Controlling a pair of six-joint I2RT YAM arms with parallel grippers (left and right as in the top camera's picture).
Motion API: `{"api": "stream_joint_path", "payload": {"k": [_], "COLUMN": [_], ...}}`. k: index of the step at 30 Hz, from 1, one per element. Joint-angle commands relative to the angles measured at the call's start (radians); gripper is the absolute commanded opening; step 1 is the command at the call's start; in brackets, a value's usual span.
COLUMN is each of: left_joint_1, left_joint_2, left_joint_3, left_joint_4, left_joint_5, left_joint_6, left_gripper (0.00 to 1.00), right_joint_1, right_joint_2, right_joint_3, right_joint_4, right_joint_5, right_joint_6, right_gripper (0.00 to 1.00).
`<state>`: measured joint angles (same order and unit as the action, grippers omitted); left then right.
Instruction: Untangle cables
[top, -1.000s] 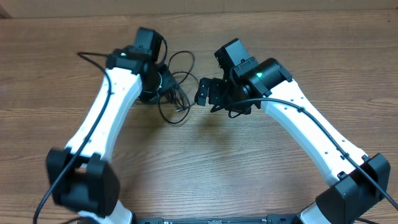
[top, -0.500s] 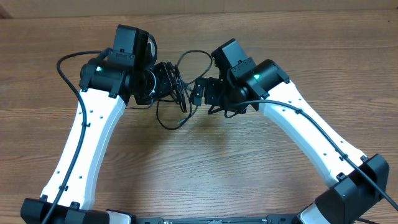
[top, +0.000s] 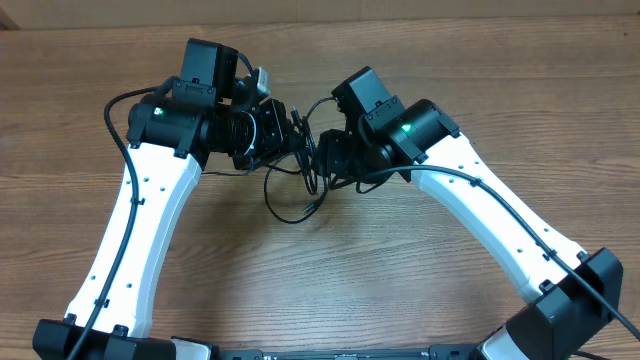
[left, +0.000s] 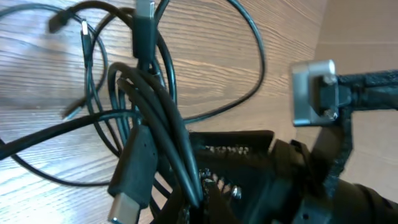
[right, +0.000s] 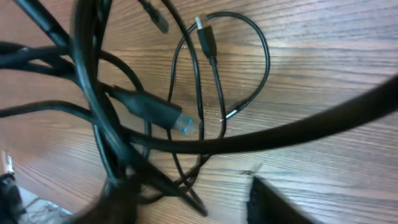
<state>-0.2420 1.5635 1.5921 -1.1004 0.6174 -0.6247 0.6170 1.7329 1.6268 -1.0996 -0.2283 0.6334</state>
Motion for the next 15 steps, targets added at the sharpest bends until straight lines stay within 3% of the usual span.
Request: {"api": "stream_joint_path", "payload": {"k": [1,9,11,15], "left_joint_1": [0.000,0.000,0.000,0.000], "left_joint_2": [-0.029,-0.029,-0.029,-0.028], "left_joint_3": [0.023,0.023,0.023,0.023], "left_joint_4": [0.005,0.027,0.028,-0.010], "left_joint_5": [0.092,0.172,0.140,-0.097], "left_joint_6": [0.019,0.019,0.020,0.020], "left_gripper": [0.04,0.04,0.04,0.04], "right_joint_1": [0.005,0.005,0.005,0.004], "right_joint_2": [-0.003,-0.002,-0.002,-0.002], "right_joint_3": [-0.005,-0.034,-0.055,-0.070], "right_joint_4": [0.000,0.003,0.015,0.021], "right_joint_5": [0.010,0.011,0.011,0.028], "right_joint_6": [0.002,0.002,0.002,0.002], "right_gripper": [0.41,0.20,0.13,0.04]}}
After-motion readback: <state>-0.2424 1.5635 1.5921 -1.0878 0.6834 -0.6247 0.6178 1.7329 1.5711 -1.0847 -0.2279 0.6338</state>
